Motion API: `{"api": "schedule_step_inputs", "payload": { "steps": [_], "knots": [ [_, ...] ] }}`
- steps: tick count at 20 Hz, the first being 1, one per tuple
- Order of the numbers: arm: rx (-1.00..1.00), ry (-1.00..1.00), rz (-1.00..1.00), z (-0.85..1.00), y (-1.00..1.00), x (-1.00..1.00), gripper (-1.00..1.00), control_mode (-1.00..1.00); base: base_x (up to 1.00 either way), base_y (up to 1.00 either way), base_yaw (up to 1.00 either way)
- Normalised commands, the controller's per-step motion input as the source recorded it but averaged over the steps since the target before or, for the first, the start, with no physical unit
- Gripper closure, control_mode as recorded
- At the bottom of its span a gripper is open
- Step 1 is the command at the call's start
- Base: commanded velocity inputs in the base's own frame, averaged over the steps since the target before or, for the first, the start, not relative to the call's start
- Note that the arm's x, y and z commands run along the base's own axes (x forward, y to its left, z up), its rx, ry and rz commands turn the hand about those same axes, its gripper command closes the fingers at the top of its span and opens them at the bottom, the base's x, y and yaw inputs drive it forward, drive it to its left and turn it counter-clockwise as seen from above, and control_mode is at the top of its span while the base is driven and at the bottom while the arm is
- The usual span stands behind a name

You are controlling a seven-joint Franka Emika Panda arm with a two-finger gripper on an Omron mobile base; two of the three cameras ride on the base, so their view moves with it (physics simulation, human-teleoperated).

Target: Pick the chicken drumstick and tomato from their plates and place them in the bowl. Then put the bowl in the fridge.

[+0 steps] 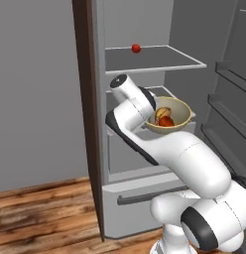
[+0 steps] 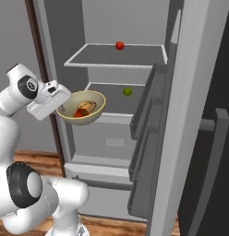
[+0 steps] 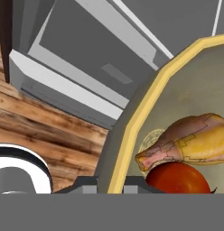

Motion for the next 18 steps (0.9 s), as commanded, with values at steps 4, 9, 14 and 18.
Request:
{"api": "schedule_step_inputs", "payload": {
  "steps": [4,9,14,18],
  "knots": [
    [0.0,0.0,0.0,0.0,0.0,0.0,1.0,1.0,0.43,-0.14,0.04],
    [0.0,0.0,0.0,0.0,0.0,0.0,1.0,1.0,0.08,-0.04,0.0],
    [0.0,0.0,0.0,0.0,0.0,0.0,1.0,1.0,0.0,0.0,0.0],
    [0.0,0.0,0.0,0.0,0.0,0.0,1.0,1.0,0.0,0.0,0.0]
  ]
}}
